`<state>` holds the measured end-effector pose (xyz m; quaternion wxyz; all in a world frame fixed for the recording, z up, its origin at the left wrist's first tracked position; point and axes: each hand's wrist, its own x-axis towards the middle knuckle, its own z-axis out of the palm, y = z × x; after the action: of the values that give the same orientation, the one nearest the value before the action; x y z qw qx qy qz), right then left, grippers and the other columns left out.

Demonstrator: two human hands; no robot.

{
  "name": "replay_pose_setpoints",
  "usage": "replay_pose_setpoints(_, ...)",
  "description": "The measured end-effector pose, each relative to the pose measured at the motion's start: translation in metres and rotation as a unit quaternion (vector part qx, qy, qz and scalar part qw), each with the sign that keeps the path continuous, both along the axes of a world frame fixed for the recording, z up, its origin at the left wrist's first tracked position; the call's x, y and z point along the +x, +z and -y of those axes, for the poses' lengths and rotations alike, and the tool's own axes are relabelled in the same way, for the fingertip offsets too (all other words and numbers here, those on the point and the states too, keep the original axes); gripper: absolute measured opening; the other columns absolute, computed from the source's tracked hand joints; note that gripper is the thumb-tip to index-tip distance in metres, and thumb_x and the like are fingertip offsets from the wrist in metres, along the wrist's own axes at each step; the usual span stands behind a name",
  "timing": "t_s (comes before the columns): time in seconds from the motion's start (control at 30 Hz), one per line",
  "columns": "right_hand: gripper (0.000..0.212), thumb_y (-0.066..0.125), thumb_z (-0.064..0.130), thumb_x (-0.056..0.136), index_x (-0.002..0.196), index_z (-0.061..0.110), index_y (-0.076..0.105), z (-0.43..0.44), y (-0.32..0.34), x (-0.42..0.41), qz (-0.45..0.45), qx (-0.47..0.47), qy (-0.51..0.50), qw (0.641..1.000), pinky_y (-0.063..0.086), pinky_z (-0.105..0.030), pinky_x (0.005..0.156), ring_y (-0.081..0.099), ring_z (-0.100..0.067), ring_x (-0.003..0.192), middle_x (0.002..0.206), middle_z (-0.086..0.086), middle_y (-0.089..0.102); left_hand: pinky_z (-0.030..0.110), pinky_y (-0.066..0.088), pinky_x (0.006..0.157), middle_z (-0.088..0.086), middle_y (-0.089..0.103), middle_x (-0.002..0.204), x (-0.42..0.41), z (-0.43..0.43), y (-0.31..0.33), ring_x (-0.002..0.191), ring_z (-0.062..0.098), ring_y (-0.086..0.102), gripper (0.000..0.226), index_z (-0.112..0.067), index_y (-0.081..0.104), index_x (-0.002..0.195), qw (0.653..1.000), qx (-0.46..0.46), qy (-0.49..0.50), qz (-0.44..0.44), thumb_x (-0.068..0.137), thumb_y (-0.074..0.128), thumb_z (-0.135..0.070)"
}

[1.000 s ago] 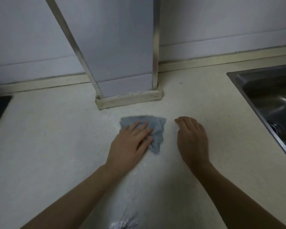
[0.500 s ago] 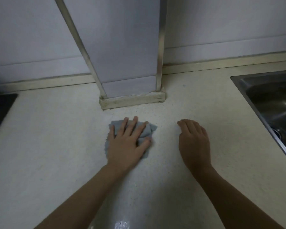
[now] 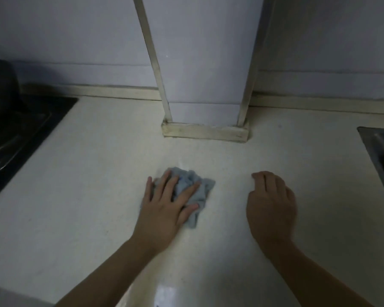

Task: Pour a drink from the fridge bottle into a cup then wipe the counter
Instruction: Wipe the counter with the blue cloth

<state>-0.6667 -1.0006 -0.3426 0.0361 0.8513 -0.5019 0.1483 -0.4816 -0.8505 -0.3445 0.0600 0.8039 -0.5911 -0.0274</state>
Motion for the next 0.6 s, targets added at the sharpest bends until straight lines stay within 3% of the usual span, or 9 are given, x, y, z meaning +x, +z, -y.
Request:
replay_pose_setpoints(0.13,0.040,0.040,0.015,0.087,0.120,0.008,0.061,-0.005,0.003,0.002,0.052,0.033,0.038,0.997,0.050,-0.041,0.090,0.060,-0.028,0.109,0.119,-0.012,0.063,0.047,-0.002,0.121,0.011,0.024,0.160,-0.005,0.023,0.001,0.151,0.025,0.008,0.079,-0.040,0.024,0.151,0.995,0.001,0.094,-0.041,0.088,-0.010,-0.072)
replay_pose_setpoints(0.2,0.042,0.039,0.017,0.086,0.122,0.007,0.061,-0.011,0.005,0.005,0.066,0.047,0.050,0.995,0.050,-0.042,0.092,0.060,-0.028,0.111,0.121,-0.012,0.062,0.051,-0.001,0.121,0.008,0.021,0.161,-0.017,0.035,-0.002,0.151,0.025,0.007,0.080,-0.044,0.026,0.150,0.992,-0.018,0.115,-0.043,0.084,-0.004,-0.079)
replay_pose_setpoints(0.33,0.042,0.040,0.018,0.086,0.120,0.007,0.061,-0.037,0.008,0.007,0.080,0.056,0.047,0.994,0.051,-0.041,0.092,0.060,-0.027,0.109,0.119,-0.012,0.063,0.061,0.009,0.118,0.008,0.012,0.164,-0.044,0.015,-0.006,0.151,0.032,0.003,0.063,-0.050,0.022,0.149,1.000,0.001,0.027,-0.015,0.091,0.015,-0.073)
replay_pose_setpoints(0.43,0.040,0.040,0.016,0.086,0.118,0.006,0.061,-0.065,0.004,0.007,0.083,0.050,0.050,0.994,0.052,-0.040,0.090,0.062,-0.027,0.107,0.116,-0.013,0.064,0.059,0.009,0.119,0.008,0.010,0.164,-0.051,-0.051,-0.005,0.151,0.031,0.003,0.054,-0.049,0.020,0.150,0.997,-0.015,-0.070,0.008,0.098,0.017,-0.065)
replay_pose_setpoints(0.5,0.039,0.037,0.015,0.089,0.118,0.007,0.062,-0.081,0.002,0.010,0.082,0.042,0.045,0.995,0.052,-0.039,0.090,0.062,-0.026,0.106,0.116,-0.011,0.065,0.056,0.011,0.119,0.006,0.010,0.164,-0.034,-0.095,-0.006,0.151,0.028,0.003,0.053,-0.049,0.020,0.151,0.997,-0.015,-0.074,0.009,0.100,0.021,-0.063)
replay_pose_setpoints(0.6,0.047,0.027,0.016,0.089,0.118,0.007,0.062,-0.099,-0.001,0.020,0.072,0.028,0.056,0.995,0.051,-0.039,0.091,0.061,-0.026,0.107,0.117,-0.010,0.064,0.059,0.014,0.118,0.004,0.003,0.165,0.018,-0.122,-0.008,0.151,0.029,0.000,0.059,-0.049,0.014,0.151,1.000,0.008,-0.002,-0.005,0.095,0.016,-0.069)
